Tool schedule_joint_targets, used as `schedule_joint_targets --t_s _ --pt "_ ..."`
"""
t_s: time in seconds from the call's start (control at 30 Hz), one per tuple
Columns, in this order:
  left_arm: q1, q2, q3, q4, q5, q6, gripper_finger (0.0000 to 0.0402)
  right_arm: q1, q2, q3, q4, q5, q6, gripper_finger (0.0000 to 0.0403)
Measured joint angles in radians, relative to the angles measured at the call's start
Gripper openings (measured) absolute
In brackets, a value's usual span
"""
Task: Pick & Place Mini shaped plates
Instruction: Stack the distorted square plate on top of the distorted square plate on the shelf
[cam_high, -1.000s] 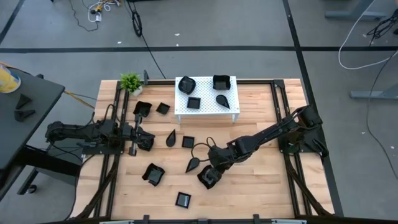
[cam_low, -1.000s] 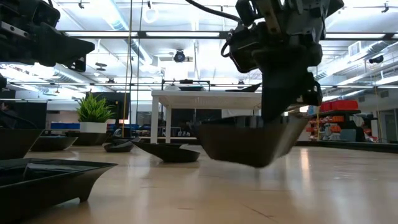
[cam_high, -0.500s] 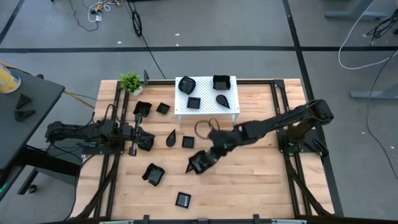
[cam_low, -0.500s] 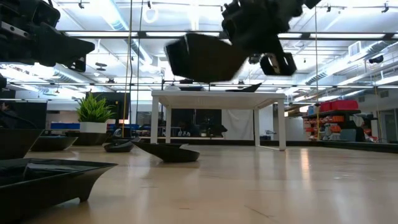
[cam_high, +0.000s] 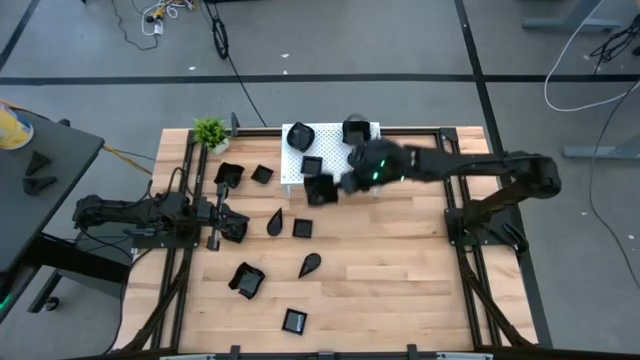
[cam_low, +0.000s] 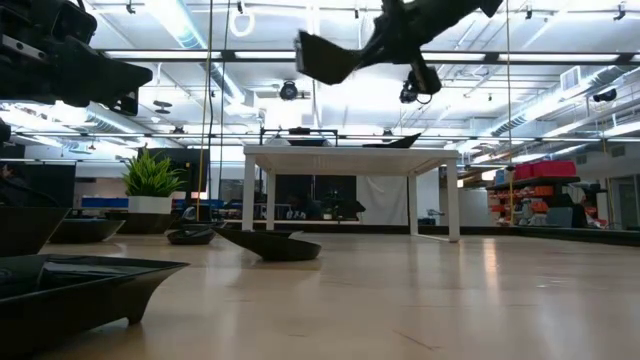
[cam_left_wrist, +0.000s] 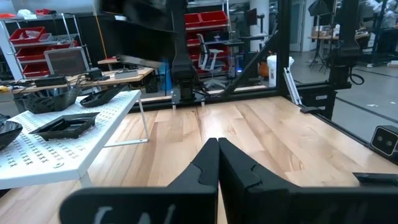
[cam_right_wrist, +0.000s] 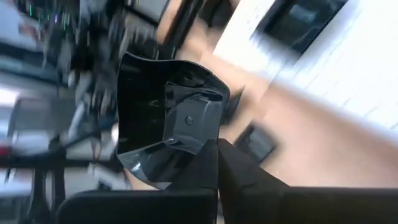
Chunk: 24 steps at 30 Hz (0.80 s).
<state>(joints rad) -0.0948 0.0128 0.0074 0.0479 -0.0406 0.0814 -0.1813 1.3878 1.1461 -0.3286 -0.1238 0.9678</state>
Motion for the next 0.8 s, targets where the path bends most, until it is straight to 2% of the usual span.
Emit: schedule_joint_targets --t_s 0.37,0.63,0.8 --pt "0.0 0.0 0.0 0.0 0.0 0.0 0.0003 -0.331 -0.067 0.0 -0.011 -0.058 0.007 0.0" --pt "0.0 0.0 0.0 0.0 0.0 0.0 0.0003 -0.443 -0.047 0.0 -0.044 -0.061 0.101 0.0" --pt "0.0 0.0 0.0 0.0 0.0 0.0 0.0003 -0.48 -0.046 0.0 -0.106 -0.059 0.098 0.0"
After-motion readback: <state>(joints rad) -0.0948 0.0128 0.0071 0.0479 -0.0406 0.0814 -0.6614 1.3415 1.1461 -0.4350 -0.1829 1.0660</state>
